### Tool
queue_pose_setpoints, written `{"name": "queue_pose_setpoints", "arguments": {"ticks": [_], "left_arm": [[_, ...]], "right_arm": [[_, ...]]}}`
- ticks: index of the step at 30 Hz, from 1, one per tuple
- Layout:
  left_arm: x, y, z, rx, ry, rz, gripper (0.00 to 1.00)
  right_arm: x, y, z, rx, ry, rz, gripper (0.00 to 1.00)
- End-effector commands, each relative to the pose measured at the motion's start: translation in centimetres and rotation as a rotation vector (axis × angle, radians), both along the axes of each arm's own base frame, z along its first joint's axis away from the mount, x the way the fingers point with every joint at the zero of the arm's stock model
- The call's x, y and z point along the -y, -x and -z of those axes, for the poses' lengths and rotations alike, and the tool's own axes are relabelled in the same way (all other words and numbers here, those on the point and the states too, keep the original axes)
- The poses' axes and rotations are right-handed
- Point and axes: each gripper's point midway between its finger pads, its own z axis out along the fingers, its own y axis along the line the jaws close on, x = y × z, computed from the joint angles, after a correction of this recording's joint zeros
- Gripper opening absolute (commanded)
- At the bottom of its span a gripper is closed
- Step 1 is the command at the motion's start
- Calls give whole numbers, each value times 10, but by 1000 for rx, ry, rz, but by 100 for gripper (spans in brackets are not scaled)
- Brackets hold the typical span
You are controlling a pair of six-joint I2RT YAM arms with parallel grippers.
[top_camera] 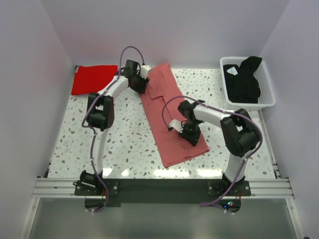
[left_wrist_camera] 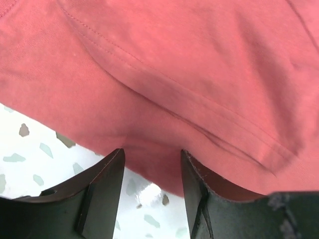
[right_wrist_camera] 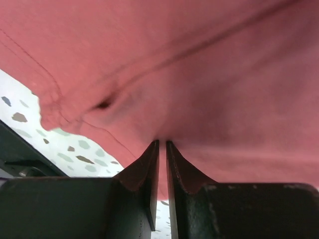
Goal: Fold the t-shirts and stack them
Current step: Fold the tshirt
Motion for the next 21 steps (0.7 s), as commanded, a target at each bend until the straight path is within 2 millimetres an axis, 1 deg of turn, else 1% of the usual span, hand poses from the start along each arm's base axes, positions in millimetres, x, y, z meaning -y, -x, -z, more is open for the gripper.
{"name": "queue_pose_setpoints", "arguments": {"ticks": [1,2,4,5,6,7,8,9,10,11,12,13,14,15,16,17,19,20,21], "left_arm": [[7,4,-77,98,84,65,55],[9,12,-92,101,108,82,55],[6,26,-102,86,129,91,57],[4,41,-109,76,142,99,57],[0,48,-111,68,147,96,57],[-3,55,-112,59,149,96,58],[-8,70,-114,42,155,97,58],[-15,77,-114,30,157,87,58],[-20,85,-112,18,157,84,58],[-23,101,-111,-5,170,92,58],[-28,110,-108,-19,165,95,58],[-31,118,-116,-7,165,100,57],[-34,133,-101,-47,155,103,58],[-35,140,-98,-52,149,114,57],[-36,147,-103,-42,151,114,57],[-36,159,-93,-76,160,121,57],[-34,173,-90,-102,180,137,55],[-30,188,-88,-124,207,158,55],[-29,194,-88,-118,216,179,55]], "right_arm": [[-19,18,8,-52,-40,-13,15],[-28,28,9,-76,-55,-33,14],[-40,39,7,-93,-71,-45,13],[-53,50,6,-112,-92,-77,13],[-61,55,6,-121,-101,-72,13],[-68,61,7,-138,-110,-77,13],[-80,70,6,-151,-122,-103,13],[-91,78,6,-175,-145,-90,14],[-99,83,6,-187,-158,-93,14],[-111,92,7,-201,-169,-115,15],[-123,99,5,-223,-200,-101,16],[-131,104,3,-229,-217,-107,16],[-143,114,-1,-232,-238,-137,17],[-153,118,-3,-226,-264,-135,18],[-158,122,-5,-233,-279,-136,19],[-163,121,-8,-223,-294,-133,20],[-163,116,-17,-205,-294,-117,22],[-163,106,-25,-183,-313,-104,25],[-160,103,-41,-164,-341,-109,28]]}}
